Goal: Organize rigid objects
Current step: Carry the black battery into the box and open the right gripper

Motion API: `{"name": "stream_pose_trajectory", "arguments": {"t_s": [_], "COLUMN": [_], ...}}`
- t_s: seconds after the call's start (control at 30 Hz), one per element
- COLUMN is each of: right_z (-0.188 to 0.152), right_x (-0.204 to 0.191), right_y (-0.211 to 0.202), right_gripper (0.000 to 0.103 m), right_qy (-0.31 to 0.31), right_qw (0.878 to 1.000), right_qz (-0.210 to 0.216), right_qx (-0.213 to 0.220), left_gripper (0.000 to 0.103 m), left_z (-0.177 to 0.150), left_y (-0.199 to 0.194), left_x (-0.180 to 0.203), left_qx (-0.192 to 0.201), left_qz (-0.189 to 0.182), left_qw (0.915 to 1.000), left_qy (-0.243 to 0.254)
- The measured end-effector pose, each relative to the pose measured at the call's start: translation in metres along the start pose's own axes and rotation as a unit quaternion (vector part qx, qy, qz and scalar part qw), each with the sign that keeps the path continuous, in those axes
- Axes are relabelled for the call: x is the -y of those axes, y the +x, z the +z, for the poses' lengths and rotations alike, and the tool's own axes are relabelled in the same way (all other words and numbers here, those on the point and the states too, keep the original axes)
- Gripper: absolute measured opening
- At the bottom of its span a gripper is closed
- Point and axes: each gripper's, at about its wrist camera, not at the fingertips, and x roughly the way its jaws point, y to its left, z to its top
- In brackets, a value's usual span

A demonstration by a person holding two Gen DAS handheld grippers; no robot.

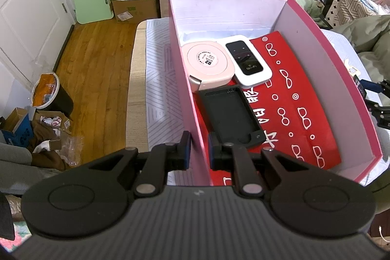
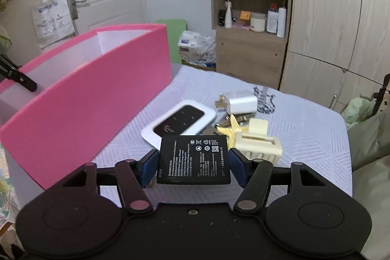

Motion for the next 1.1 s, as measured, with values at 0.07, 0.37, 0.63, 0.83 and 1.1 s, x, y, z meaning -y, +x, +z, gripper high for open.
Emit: {"name": "stream_pose_trajectory", "arguments": {"t_s": [0.07,0.37,0.63,0.83,1.1], "right_z": [0.001,0.026,0.072,0.100,0.122], "right_x": [-0.002,-0.026,-0.073,-0.102,-0.142], "right_y": [-0.005,-0.045,-0.062,-0.017,0.068], "right_gripper": [0.067,0.067,0.068,0.068,0.067], "right_qy": [0.001,-0.009,-0.108,-0.155,-0.247], "right_qw": [1.000,0.996,0.983,0.972,0.949], "right_qz": [0.008,0.035,0.120,0.176,0.171], "right_qx": [0.009,0.077,0.084,0.024,-0.098], "left_gripper": [0.013,0.013,0.012,0.012,0.013], "left_z": [0.000,0.003,0.005,0.000,0.002], "left_y": [-0.001,-0.001,-0.008,-0.011,-0.011], "left_x": [-0.001,-0.002,-0.001,-0.005,-0.010], "left_qx": [-0.001,-0.005,-0.002,0.010,0.005], "left_qz": [-0.002,-0.004,-0.004,-0.013,-0.027], "left_qw": [1.0000,0.9999,1.0000,0.9998,0.9995], "left_qy": [-0.003,-0.015,-0.007,-0.012,-0.015]}}
